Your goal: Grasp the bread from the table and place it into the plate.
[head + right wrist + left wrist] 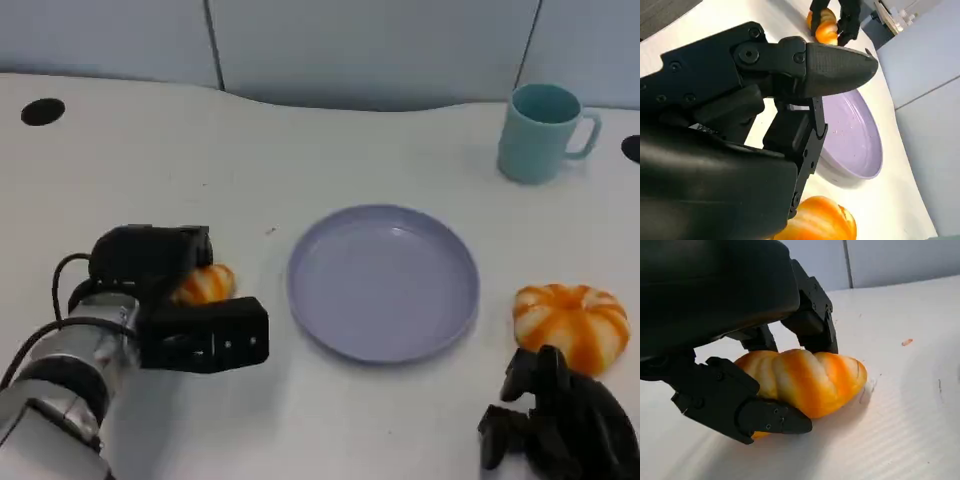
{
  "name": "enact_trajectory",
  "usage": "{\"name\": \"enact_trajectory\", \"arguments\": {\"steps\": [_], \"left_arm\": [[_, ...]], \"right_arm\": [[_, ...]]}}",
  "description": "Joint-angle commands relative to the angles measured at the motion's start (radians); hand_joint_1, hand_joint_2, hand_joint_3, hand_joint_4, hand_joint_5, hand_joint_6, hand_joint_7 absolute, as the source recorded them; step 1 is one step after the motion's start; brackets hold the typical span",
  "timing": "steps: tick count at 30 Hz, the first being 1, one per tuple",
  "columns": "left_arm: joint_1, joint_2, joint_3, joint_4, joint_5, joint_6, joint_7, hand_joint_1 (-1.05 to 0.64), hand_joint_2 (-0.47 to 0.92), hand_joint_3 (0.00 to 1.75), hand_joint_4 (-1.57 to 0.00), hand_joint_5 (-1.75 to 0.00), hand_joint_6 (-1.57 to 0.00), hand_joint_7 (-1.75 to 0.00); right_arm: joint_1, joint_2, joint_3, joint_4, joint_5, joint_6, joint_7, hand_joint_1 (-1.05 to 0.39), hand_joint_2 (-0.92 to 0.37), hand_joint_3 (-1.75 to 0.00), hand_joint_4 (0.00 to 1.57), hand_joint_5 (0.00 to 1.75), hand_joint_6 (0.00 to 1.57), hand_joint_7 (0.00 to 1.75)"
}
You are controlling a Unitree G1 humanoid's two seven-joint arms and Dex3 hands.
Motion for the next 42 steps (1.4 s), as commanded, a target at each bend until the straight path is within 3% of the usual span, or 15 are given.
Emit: {"name": "enact_trajectory", "arguments": {"steps": [1, 8, 16, 23, 25, 28, 30, 35, 42], "left_arm": [[0.031, 0.005, 0.007, 0.011, -0.011, -0.013, 0.020, -0.25, 0.71, 0.86, -0.70, -1.75, -0.50, -1.74], [-0.007, 0.032, 0.012, -0.009, -0.004, -0.116, 0.128, -0.18, 0.75, 0.75, -0.72, -1.75, -0.51, -1.75], [-0.063, 0.015, 0.067, -0.025, -0.052, -0.216, 0.162, -0.15, 0.75, 0.69, -0.74, -1.75, -0.54, -1.75], [-0.097, -0.005, 0.054, -0.048, -0.028, -0.296, 0.243, -0.10, 0.68, 0.65, -0.75, -1.75, -0.57, -1.74], [-0.100, -0.011, 0.050, -0.051, -0.024, -0.318, 0.264, -0.10, 0.58, 0.85, -0.77, -1.75, -0.56, -1.74], [-0.114, -0.019, 0.036, -0.056, -0.016, -0.365, 0.257, -0.10, 0.55, 0.92, -0.77, -1.75, -0.56, -1.75], [-0.130, -0.028, 0.020, -0.064, -0.009, -0.419, 0.240, -0.11, 0.54, 1.09, -0.82, -1.75, -0.62, -1.75], [-0.166, -0.056, -0.036, -0.073, 0.023, -0.529, 0.180, -0.19, 0.51, 1.15, -0.86, -1.75, -0.67, -1.75], [-0.187, -0.106, -0.078, -0.065, 0.051, -0.531, 0.162, -0.27, 0.54, 1.18, -0.95, -1.75, -0.76, -1.75]], "right_arm": [[0.018, -0.009, -0.005, -0.004, 0.001, 0.010, -0.005, -0.44, -0.92, -0.59, 1.23, 1.36, 1.09, 1.34], [0.006, -0.002, -0.001, 0.003, 0.002, 0.021, -0.020, -0.44, -0.92, -0.59, 1.25, 1.37, 1.09, 1.36], [0.000, -0.001, 0.001, 0.013, -0.011, 0.008, -0.039, -0.45, -0.92, -0.55, 1.25, 1.36, 1.11, 1.37], [0.007, -0.012, 0.002, 0.009, -0.006, 0.005, -0.015, -0.45, -0.92, -0.57, 1.22, 1.41, 1.11, 1.38], [0.009, -0.014, 0.003, 0.006, -0.009, 0.006, -0.016, -0.45, -0.92, -0.57, 1.22, 1.41, 1.11, 1.38], [0.007, -0.015, 0.002, 0.010, -0.007, 0.006, -0.013, -0.45, -0.92, -0.57, 1.22, 1.42, 1.11, 1.38], [0.005, -0.017, -0.001, 0.017, -0.004, 0.007, -0.010, -0.46, -0.92, -0.54, 1.22, 1.40, 1.12, 1.36], [0.000, -0.017, 0.006, 0.017, -0.011, 0.003, -0.008, -0.45, -0.92, -0.56, 1.23, 1.41, 1.12, 1.35], [0.004, 0.002, 0.000, 0.003, 0.002, 0.029, -0.038, -0.44, -0.92, -0.52, 1.27, 1.36, 1.14, 1.31]]}}
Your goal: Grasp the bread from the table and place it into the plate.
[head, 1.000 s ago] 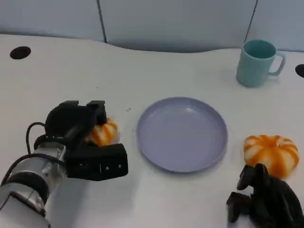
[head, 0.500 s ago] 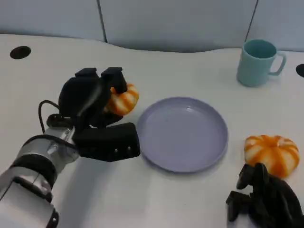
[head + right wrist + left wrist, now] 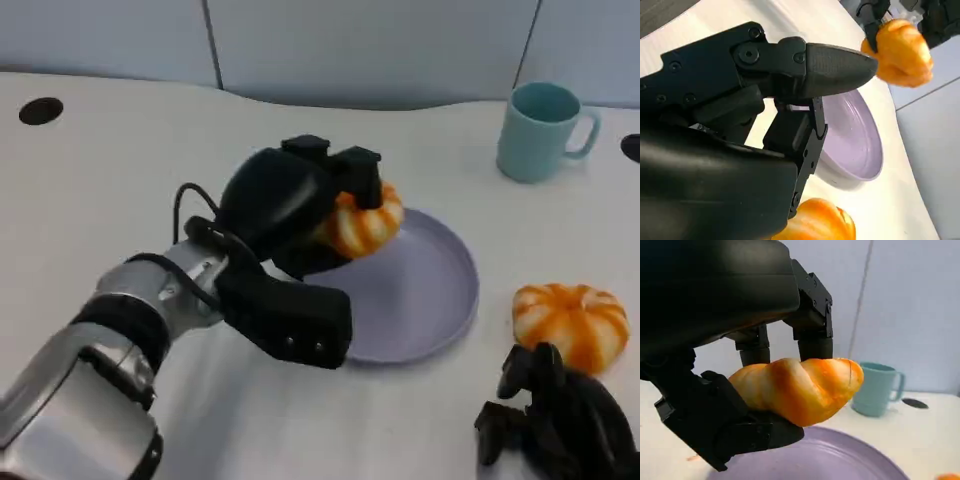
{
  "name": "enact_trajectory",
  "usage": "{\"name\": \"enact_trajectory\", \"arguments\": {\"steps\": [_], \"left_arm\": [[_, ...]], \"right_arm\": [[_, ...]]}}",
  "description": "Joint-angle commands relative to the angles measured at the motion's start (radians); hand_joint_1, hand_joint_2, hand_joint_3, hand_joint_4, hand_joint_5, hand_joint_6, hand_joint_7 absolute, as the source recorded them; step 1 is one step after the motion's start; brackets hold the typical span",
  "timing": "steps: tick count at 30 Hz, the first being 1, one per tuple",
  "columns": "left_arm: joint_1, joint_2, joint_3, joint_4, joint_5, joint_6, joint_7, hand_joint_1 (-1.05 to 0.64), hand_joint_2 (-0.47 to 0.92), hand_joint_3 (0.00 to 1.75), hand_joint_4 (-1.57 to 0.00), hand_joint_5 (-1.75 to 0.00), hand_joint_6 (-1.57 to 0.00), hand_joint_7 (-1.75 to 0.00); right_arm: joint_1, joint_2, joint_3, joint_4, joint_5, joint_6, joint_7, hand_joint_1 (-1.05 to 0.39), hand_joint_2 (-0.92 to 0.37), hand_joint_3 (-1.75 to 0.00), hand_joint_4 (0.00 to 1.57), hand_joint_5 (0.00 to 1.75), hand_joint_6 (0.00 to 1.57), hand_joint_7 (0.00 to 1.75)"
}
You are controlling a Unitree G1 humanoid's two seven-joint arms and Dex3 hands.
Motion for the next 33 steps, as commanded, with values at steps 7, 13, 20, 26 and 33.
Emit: {"name": "enact_trajectory", "arguments": {"steps": [7, 13, 20, 26, 33], "left_arm": [[-0.053, -0.040, -0.013, 0.010, -0.007, 0.030, -0.105, -0.30, 0.55, 1.20, -0.98, -1.75, -0.77, -1.75], [-0.071, -0.085, 0.007, 0.028, -0.045, 0.101, -0.265, -0.28, 0.56, 1.28, -0.98, -1.75, -0.76, -1.75], [-0.070, -0.091, 0.054, 0.026, -0.103, 0.132, -0.431, -0.33, 0.67, 0.84, -0.75, -1.51, -0.75, -1.03], [-0.084, -0.086, 0.039, 0.019, -0.096, 0.181, -0.534, -0.42, 0.89, 0.35, -0.46, -0.97, -0.56, -0.38], [-0.101, -0.080, 0.003, 0.014, -0.073, 0.218, -0.587, -0.76, 0.92, 0.30, -0.06, -0.60, -0.23, -0.14]], "right_arm": [[0.024, 0.005, -0.003, -0.030, 0.003, 0.055, -0.040, -0.44, -0.92, -0.53, 1.27, 1.34, 1.13, 1.32], [0.037, 0.012, 0.009, -0.047, -0.011, 0.038, -0.041, -0.43, -0.92, -0.56, 1.27, 1.35, 1.11, 1.32], [0.042, 0.009, 0.020, -0.047, -0.021, 0.020, -0.041, -0.44, -0.92, -0.57, 1.26, 1.34, 1.11, 1.32], [0.043, 0.012, 0.017, -0.046, -0.012, 0.025, -0.041, -0.44, -0.92, -0.56, 1.28, 1.32, 1.14, 1.28], [0.043, 0.014, 0.020, -0.047, -0.013, 0.021, -0.043, -0.44, -0.92, -0.57, 1.28, 1.32, 1.14, 1.29]]}}
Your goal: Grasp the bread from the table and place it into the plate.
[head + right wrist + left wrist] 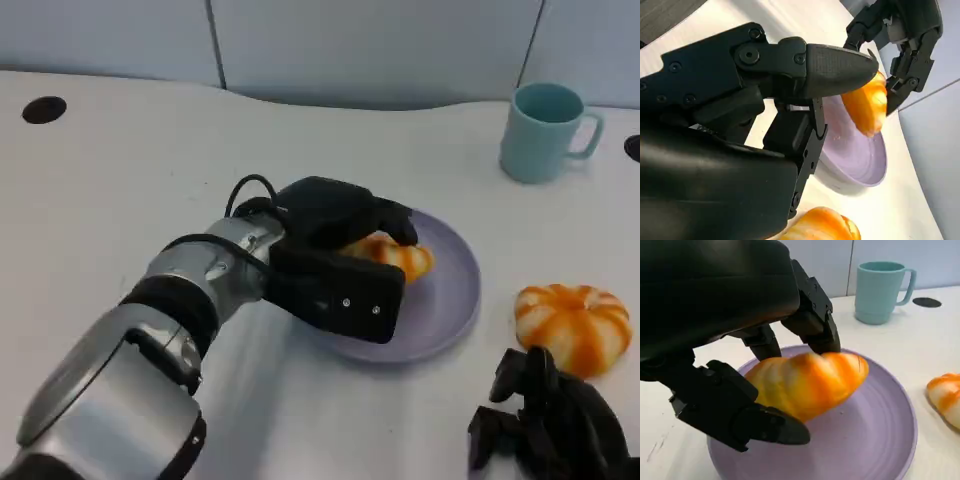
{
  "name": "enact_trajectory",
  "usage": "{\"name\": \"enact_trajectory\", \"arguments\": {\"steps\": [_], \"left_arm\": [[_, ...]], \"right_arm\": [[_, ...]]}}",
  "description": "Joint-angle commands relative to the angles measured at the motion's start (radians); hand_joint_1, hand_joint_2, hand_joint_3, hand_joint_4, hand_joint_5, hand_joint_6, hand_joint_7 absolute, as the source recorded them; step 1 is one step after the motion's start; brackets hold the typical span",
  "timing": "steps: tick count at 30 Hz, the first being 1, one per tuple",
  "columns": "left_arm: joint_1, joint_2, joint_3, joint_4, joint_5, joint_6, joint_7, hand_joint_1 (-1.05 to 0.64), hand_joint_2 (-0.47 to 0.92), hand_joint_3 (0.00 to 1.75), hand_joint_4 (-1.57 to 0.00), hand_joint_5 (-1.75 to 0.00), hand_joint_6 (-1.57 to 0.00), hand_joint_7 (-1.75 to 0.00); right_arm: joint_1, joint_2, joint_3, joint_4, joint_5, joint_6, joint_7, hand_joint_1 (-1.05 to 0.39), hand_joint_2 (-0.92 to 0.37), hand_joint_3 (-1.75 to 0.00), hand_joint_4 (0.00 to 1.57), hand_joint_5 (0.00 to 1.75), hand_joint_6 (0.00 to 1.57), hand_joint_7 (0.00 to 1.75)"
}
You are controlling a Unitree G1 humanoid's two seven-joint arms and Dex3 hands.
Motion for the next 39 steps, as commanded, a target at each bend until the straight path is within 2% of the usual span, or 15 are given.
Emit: {"name": "enact_trajectory", "arguments": {"steps": [1, 4, 8, 15, 20, 28, 29, 32, 37, 39], "left_arm": [[-0.031, 0.015, -0.020, -0.008, 0.023, 0.021, -0.029, -0.80, 0.92, 0.31, -0.02, -0.54, -0.19, -0.12], [-0.038, 0.018, -0.032, -0.008, 0.034, 0.027, -0.053, -0.90, 0.92, 0.36, 0.00, -0.36, -0.14, -0.10], [-0.040, 0.019, -0.025, -0.009, 0.019, 0.030, -0.089, -0.93, 0.92, 0.32, 0.00, -0.28, -0.11, -0.09], [-0.026, 0.038, -0.004, -0.017, -0.003, 0.012, -0.097, -0.95, 0.92, 0.30, 0.00, -0.24, -0.08, -0.08], [-0.003, 0.061, 0.038, -0.028, -0.045, -0.027, -0.084, -0.91, 0.92, 0.28, -0.02, -0.29, -0.11, -0.10], [0.105, 0.103, 0.255, -0.056, -0.301, -0.152, -0.233, -0.86, 0.92, 0.29, -0.07, -0.37, -0.18, -0.13], [0.124, 0.107, 0.286, -0.063, -0.342, -0.177, -0.263, -0.81, 0.92, 0.30, -0.13, -0.41, -0.21, -0.14], [0.147, 0.111, 0.326, -0.073, -0.391, -0.205, -0.311, -0.77, 0.92, 0.30, -0.16, -0.44, -0.24, -0.14], [0.253, 0.101, 0.496, -0.133, -0.633, -0.205, -0.514, -0.77, 0.92, 0.31, -0.21, -0.48, -0.30, -0.15], [0.306, 0.089, 0.568, -0.166, -0.744, -0.202, -0.609, -0.77, 0.92, 0.31, -0.28, -0.53, -0.34, -0.15]], "right_arm": [[0.015, -0.004, 0.000, -0.003, -0.006, 0.006, -0.008, -0.44, -0.92, -0.57, 1.28, 1.32, 1.14, 1.30], [0.011, -0.006, -0.004, -0.002, 0.001, 0.019, -0.008, -0.45, -0.92, -0.56, 1.28, 1.32, 1.13, 1.31], [0.010, -0.009, -0.003, 0.003, -0.002, 0.008, -0.002, -0.44, -0.92, -0.58, 1.28, 1.32, 1.12, 1.32], [0.006, -0.022, -0.009, 0.016, -0.003, -0.005, 0.016, -0.44, -0.92, -0.58, 1.26, 1.33, 1.11, 1.32], [-0.003, -0.027, -0.013, 0.019, -0.008, 0.004, 0.009, -0.45, -0.92, -0.58, 1.26, 1.35, 1.12, 1.31], [-0.018, -0.022, -0.022, 0.040, 0.003, 0.014, 0.009, -0.44, -0.92, -0.60, 1.25, 1.36, 1.09, 1.35], [-0.019, -0.022, -0.024, 0.042, 0.008, 0.018, 0.012, -0.44, -0.92, -0.58, 1.25, 1.35, 1.09, 1.35], [-0.020, -0.021, -0.027, 0.043, 0.013, 0.021, 0.016, -0.44, -0.92, -0.57, 1.26, 1.35, 1.08, 1.36], [-0.023, -0.019, -0.021, 0.050, -0.003, -0.002, 0.018, -0.45, -0.92, -0.56, 1.26, 1.34, 1.09, 1.36], [-0.026, -0.016, -0.020, 0.057, -0.013, -0.016, 0.012, -0.45, -0.92, -0.55, 1.26, 1.35, 1.12, 1.32]]}}
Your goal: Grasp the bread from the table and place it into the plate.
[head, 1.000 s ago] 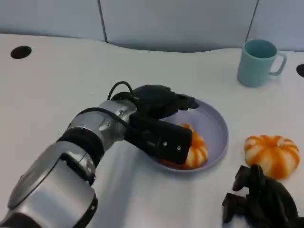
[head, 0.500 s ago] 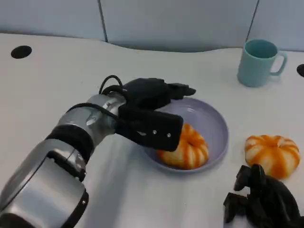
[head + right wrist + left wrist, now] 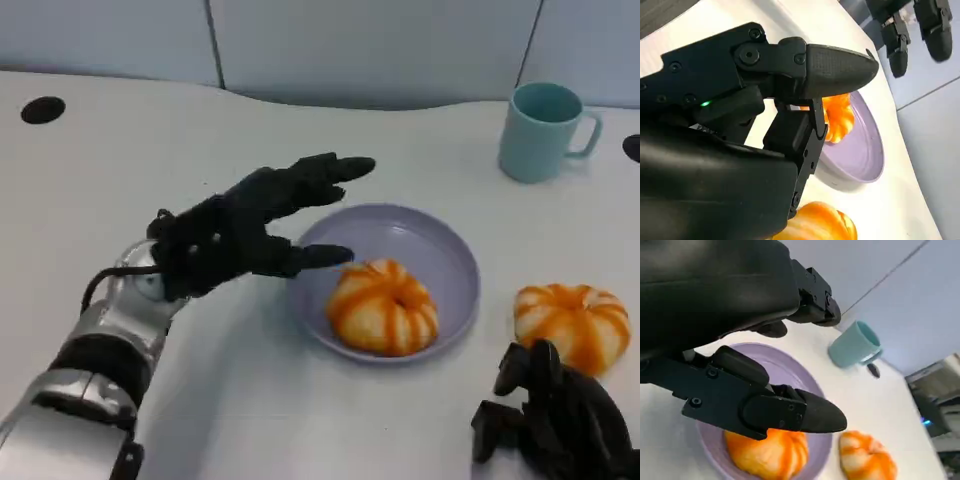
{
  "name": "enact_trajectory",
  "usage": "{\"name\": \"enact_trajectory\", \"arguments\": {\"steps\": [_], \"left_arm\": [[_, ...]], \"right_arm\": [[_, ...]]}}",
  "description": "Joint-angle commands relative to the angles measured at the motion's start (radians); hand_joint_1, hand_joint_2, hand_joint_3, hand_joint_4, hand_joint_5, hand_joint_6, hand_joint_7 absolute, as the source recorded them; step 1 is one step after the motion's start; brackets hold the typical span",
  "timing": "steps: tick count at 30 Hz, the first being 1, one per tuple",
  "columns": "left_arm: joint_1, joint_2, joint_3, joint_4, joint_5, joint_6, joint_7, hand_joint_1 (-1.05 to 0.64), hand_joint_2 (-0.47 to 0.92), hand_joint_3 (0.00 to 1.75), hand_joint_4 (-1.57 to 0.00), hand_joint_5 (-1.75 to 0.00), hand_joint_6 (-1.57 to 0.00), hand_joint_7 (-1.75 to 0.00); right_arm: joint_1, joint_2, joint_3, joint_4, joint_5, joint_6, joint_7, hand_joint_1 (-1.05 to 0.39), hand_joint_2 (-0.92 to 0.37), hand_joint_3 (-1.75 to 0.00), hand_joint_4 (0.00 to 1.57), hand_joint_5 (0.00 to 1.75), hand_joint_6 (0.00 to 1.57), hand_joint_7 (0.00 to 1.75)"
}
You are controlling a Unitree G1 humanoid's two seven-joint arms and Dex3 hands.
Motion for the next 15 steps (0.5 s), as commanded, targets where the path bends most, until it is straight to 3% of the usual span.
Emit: {"name": "enact_trajectory", "arguments": {"steps": [1, 15], "left_arm": [[0.103, -0.007, 0.134, -0.068, -0.204, -0.001, -0.175, -0.77, 0.92, 0.31, -0.30, -0.54, -0.35, -0.15], [0.117, -0.013, 0.165, -0.095, -0.220, 0.018, -0.223, -0.78, 0.92, 0.31, -0.32, -0.55, -0.38, -0.11]], "right_arm": [[0.005, -0.004, -0.001, 0.023, -0.020, -0.020, -0.012, -0.45, -0.92, -0.55, 1.26, 1.35, 1.13, 1.31], [0.004, -0.006, 0.001, 0.029, -0.019, -0.027, -0.013, -0.45, -0.92, -0.55, 1.26, 1.35, 1.15, 1.29]]}}
